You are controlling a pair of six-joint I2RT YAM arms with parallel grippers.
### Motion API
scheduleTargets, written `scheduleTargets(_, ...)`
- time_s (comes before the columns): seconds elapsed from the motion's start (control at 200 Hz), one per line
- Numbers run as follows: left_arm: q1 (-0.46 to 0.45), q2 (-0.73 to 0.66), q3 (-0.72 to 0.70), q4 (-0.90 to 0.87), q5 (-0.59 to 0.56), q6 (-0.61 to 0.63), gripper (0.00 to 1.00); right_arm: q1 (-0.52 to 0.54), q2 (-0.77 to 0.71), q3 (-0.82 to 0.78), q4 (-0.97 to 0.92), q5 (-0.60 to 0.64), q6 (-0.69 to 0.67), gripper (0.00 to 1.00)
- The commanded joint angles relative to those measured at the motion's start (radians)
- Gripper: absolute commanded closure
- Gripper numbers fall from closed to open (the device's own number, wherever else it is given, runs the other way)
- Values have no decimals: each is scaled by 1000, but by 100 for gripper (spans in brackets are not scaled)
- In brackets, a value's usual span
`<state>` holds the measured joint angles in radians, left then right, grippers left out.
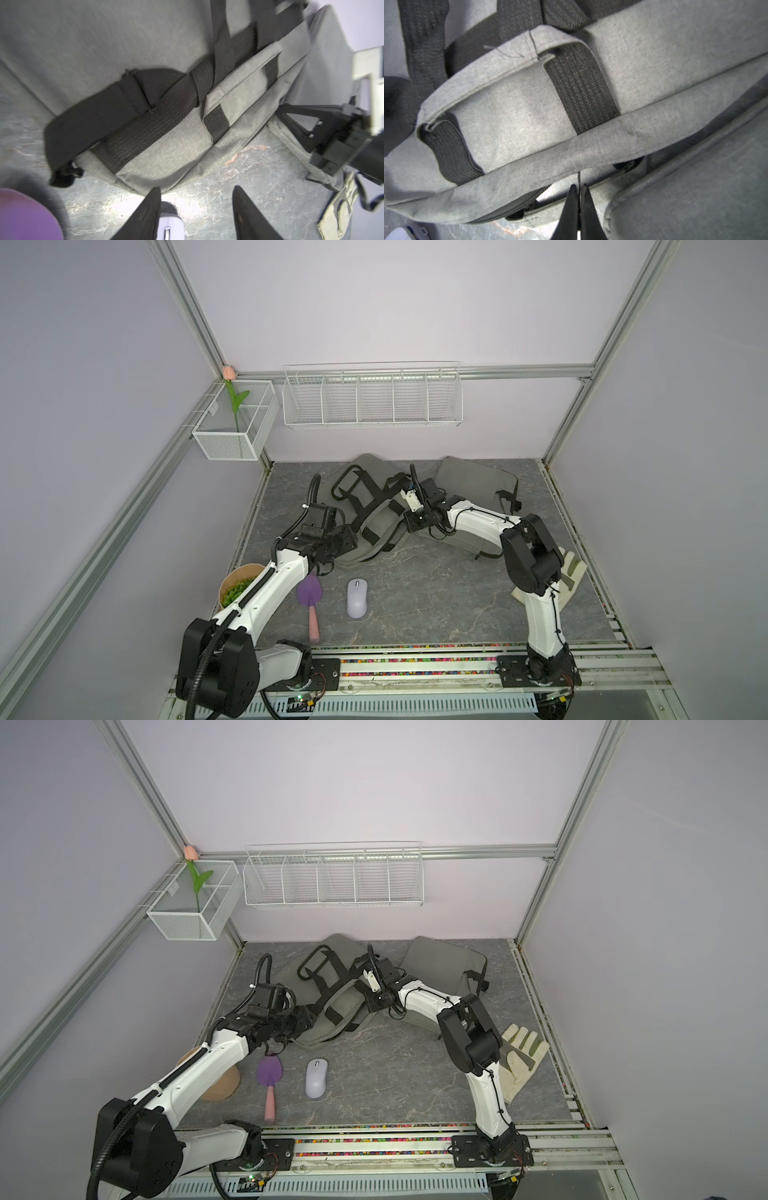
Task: Put the mouse into the laptop bag
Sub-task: Unzip the zipper on the zippered laptop bag.
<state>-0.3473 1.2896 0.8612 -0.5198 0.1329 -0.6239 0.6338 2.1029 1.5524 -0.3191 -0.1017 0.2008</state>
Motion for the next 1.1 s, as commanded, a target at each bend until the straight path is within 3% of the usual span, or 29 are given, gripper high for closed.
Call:
scheduleTargets(0.0, -18, 56, 20, 35, 16, -19, 47, 53, -5, -1, 0, -2, -27, 93)
scheduleTargets(0.17, -36, 143, 42, 100, 14, -24, 54, 115, 4, -2, -5, 12, -33, 94)
scheduleTargets(0.56, -5, 351, -49, 207, 11, -44, 86, -85, 93, 117, -93, 15, -32, 94)
scheduleTargets(1.095, 2, 309, -13, 147, 21, -18, 87, -221, 292, 449, -229, 87, -52, 93)
